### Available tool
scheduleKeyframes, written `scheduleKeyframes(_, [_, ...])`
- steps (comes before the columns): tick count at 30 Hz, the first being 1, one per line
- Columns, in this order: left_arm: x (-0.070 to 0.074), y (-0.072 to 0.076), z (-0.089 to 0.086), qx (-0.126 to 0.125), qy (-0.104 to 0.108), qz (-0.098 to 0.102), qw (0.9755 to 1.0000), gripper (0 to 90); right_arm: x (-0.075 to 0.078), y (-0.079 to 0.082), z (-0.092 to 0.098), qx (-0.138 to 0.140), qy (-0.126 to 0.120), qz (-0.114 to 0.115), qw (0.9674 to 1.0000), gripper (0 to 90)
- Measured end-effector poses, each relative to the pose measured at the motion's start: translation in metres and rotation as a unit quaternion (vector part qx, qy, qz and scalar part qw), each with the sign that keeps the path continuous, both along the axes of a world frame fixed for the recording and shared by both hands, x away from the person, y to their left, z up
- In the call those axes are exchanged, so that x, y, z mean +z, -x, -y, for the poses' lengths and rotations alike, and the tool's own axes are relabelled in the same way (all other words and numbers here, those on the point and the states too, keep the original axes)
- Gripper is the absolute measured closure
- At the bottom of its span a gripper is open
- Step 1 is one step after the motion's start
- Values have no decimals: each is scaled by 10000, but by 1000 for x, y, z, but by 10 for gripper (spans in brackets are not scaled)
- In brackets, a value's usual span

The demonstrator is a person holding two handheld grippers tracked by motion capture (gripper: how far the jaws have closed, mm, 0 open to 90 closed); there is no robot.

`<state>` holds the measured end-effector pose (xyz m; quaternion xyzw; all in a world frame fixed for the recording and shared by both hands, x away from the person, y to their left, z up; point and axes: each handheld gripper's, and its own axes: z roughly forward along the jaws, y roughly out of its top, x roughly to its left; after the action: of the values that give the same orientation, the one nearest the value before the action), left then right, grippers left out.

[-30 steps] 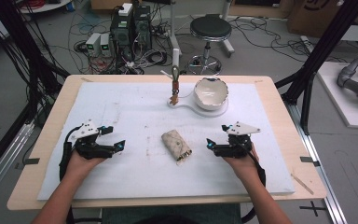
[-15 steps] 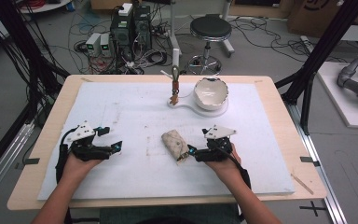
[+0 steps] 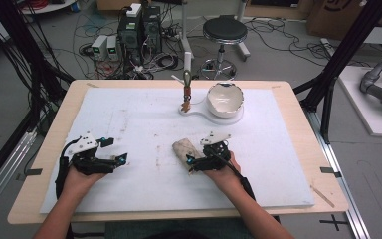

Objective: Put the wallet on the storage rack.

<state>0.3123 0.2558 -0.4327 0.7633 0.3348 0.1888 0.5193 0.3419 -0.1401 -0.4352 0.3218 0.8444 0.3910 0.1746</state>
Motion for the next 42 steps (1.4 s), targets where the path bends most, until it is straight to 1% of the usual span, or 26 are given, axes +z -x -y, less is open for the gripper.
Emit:
scheduleKeyframes(1, [0, 0, -2, 24, -1, 4, 10000, 176, -3, 0, -6, 37, 14, -62, 10000, 183])
scheduleKeyframes(3, [0, -1, -2, 27, 6, 2, 10000, 176, -4, 0, -9, 44, -12, -123, 9999, 179])
scheduleKeyframes(8, [-1, -1, -1, 8, -15, -19, 10000, 176, -7, 0, -14, 88, -23, -236, 9997, 179])
scheduleKeyframes(11, [-1, -1, 1, 2, -27, -23, 10000, 176, -8, 1, -15, 98, -44, -348, 9993, 179])
scheduleKeyframes(12, [-1, -1, 1, 2, -27, -23, 10000, 176, -8, 1, -15, 98, -44, -348, 9993, 179])
scheduleKeyframes(13, [-1, -1, 1, -12, -46, -19, 10000, 176, -10, 2, -18, 166, 128, -397, 9990, 179])
scheduleKeyframes(14, [-1, -1, 1, -12, -56, -17, 10000, 176, -12, 4, -21, 209, 352, -382, 9984, 178])
scheduleKeyframes(16, [-1, -1, 1, -17, -43, -13, 10000, 176, -11, 4, -21, 229, 330, -338, 9986, 178])
scheduleKeyframes(17, [-1, -1, 1, -16, -44, -13, 10000, 176, -8, 4, -20, 247, 202, -281, 9991, 178])
scheduleKeyframes(18, [-2, -1, 1, -20, -60, -33, 10000, 176, -9, 4, -20, 225, 222, -327, 9990, 179])
scheduleKeyframes(19, [-2, -1, 1, -20, -60, -33, 10000, 176, -12, 3, -21, 185, 382, -443, 9981, 178])
scheduleKeyframes(20, [-2, -2, 2, -19, -54, -36, 10000, 176, -16, 1, -22, 159, 475, -552, 9972, 162])
scheduleKeyframes(23, [-2, -2, 2, -34, -50, -31, 10000, 176, -16, 1, -22, 217, 467, -559, 9971, 207])
scheduleKeyframes(25, [-2, -1, 2, -40, -63, -28, 10000, 176, -14, 1, -20, 270, 459, -573, 9969, 297])
scheduleKeyframes(26, [-2, -1, 2, -42, -68, -26, 10000, 176, -13, 0, -20, 294, 446, -560, 9970, 311])
scheduleKeyframes(27, [-1, -1, 2, -39, -67, -24, 10000, 176, -13, 0, -19, 284, 436, -604, 9968, 314])
scheduleKeyframes(29, [-1, -1, 2, -36, -64, -23, 10000, 176, -13, 0, -19, 290, 419, -614, 9968, 324])
scheduleKeyframes(33, [-1, -2, 2, -41, -50, -24, 10000, 176, -10, -1, -16, 321, 456, -555, 9969, 334])
scheduleKeyframes(34, [-2, -2, 2, -35, -44, -23, 10000, 176, -9, 0, -15, 301, 419, -570, 9970, 334])
scheduleKeyframes(38, [-2, -2, 2, -38, -47, -21, 10000, 176, -1, -1, -8, 243, 255, -443, 9984, 337])
scheduleKeyframes(40, [-2, -2, 2, -43, -48, -19, 10000, 176, 5, -2, -2, 216, 175, -354, 9990, 337])
scheduleKeyframes(42, [-2, -2, 3, -44, -46, -13, 10000, 176, 12, -3, 4, 119, 45, -269, 9996, 337])
